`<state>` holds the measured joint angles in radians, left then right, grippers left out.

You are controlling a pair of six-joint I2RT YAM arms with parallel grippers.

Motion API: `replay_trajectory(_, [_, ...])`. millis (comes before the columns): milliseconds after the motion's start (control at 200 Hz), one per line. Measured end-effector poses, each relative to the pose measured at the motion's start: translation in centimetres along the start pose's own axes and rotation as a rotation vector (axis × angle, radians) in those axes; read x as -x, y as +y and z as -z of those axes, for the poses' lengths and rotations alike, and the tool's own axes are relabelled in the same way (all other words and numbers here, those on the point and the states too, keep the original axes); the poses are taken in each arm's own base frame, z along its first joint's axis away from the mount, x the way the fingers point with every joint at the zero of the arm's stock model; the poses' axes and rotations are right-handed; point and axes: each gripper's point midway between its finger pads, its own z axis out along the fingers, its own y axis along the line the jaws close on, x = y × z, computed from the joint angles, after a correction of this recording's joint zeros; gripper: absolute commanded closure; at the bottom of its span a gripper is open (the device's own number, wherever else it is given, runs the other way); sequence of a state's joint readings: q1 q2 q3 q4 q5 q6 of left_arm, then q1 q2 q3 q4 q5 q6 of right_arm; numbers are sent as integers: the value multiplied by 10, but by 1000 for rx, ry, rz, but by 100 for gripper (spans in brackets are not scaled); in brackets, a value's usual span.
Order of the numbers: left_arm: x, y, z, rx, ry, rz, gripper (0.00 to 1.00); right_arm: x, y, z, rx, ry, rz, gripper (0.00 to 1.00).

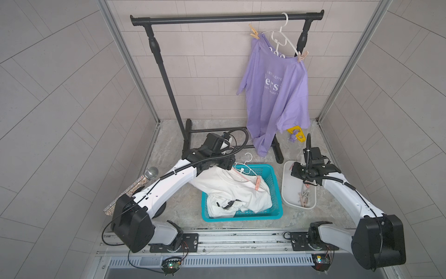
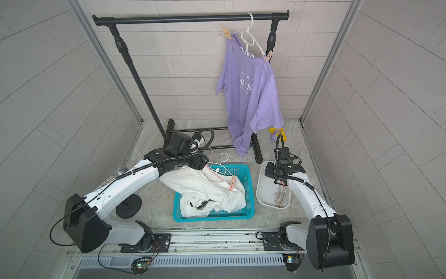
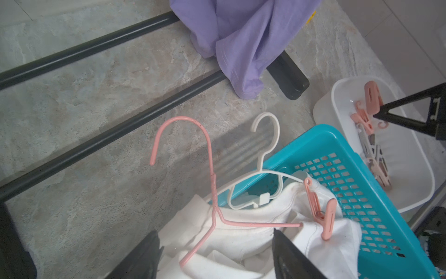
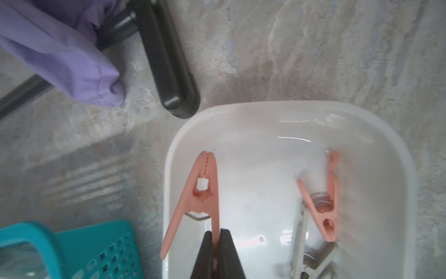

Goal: Use clothespins to secure the t-shirt on both sides of the hanger
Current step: Pick up the clothespin from the storage box, then open the clothespin.

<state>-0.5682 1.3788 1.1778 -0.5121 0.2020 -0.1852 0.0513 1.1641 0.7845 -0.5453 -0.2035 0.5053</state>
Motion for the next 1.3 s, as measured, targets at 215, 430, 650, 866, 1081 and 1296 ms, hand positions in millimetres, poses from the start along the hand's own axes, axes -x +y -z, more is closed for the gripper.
replay_trajectory(215, [10, 1, 9, -61, -34, 78, 23, -2, 40, 18, 183, -3, 38, 100])
replay_trajectory(430, [21, -9, 17, -169, -68, 147, 24, -9, 92, 30, 397, 18, 99, 100])
replay_trajectory(650, [30, -23, 21, -313, -89, 212, 27, -21, 146, 48, 586, 16, 195, 100])
replay_trajectory(866, [32, -36, 18, -442, -84, 273, 29, -21, 181, 65, 725, -11, 214, 100])
replay_trajectory(1081, [29, -43, 13, -514, -79, 318, 30, -19, 208, 70, 820, -5, 181, 100])
replay_trajectory(1296, [38, -50, 15, -585, -123, 362, 31, -24, 239, 72, 927, 31, 147, 100])
